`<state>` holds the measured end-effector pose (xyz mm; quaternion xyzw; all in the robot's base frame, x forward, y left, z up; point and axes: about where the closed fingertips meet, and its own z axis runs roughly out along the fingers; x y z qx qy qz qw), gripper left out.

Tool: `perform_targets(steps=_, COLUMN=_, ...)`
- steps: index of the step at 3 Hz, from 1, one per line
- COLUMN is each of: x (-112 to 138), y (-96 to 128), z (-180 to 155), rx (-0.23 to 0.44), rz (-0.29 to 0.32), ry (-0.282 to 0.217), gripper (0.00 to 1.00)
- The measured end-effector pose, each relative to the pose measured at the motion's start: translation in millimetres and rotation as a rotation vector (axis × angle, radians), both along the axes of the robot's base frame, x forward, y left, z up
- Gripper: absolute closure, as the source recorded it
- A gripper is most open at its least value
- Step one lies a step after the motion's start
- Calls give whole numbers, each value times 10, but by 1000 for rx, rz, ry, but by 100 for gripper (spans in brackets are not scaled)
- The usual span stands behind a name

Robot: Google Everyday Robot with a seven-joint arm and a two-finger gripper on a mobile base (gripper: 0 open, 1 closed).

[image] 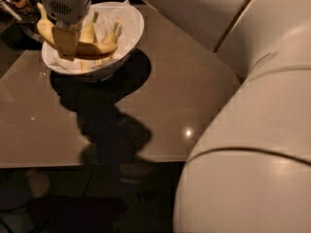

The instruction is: Pick banana from white bowl

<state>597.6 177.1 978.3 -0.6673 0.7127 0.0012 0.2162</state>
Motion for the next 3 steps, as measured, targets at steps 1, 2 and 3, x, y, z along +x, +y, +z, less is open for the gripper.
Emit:
perform_targets(steps=1, x=-588, y=-43, z=-12, rx=-36, rz=-25, ry=24, gripper=100)
perform_targets(steps=2, x=-602, y=-51, z=-12, rx=-36, rz=-27, ry=24, gripper=100)
perform_targets(steps=3, x=-766, y=-83, z=-143, rx=-46, rz=-16, ry=57, gripper=100)
